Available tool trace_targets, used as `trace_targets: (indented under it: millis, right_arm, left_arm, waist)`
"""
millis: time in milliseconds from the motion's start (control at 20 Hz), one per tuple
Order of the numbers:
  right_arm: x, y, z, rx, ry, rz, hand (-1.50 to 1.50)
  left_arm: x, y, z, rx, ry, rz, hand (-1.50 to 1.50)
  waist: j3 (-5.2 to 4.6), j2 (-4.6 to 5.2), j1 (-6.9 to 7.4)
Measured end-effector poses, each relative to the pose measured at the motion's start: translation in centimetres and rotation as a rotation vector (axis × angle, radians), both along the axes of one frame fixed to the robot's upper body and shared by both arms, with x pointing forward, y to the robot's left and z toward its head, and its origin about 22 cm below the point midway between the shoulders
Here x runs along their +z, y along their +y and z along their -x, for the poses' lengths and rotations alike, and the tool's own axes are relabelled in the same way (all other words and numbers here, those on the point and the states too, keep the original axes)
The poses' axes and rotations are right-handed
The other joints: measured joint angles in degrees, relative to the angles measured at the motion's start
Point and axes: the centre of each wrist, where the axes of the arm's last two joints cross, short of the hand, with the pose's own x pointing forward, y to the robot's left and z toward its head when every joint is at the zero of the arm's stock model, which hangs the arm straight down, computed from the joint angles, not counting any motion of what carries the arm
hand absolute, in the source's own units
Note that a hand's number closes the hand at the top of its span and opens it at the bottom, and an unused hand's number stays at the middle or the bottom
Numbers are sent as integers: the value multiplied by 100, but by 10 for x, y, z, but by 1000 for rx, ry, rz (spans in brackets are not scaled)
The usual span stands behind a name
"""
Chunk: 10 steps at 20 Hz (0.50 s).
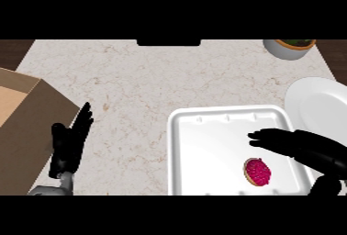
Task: Pick the cupcake from the tray and place it in the plate
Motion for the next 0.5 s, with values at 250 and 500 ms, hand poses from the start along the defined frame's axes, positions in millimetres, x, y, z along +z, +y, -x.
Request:
trace_targets:
  millis: [250,500]
  right_arm:
    - [-14,15,-5,-2,20,70,-150]
    - [-27,18,-17,1,28,88,-150]
  left_arm:
    - [-6,-4,-4,7,5,-4,0]
    - [-11,-5,-6,2,-2,-9,0]
  waist:
    - [3,8,-2]
    - [4,9,1]
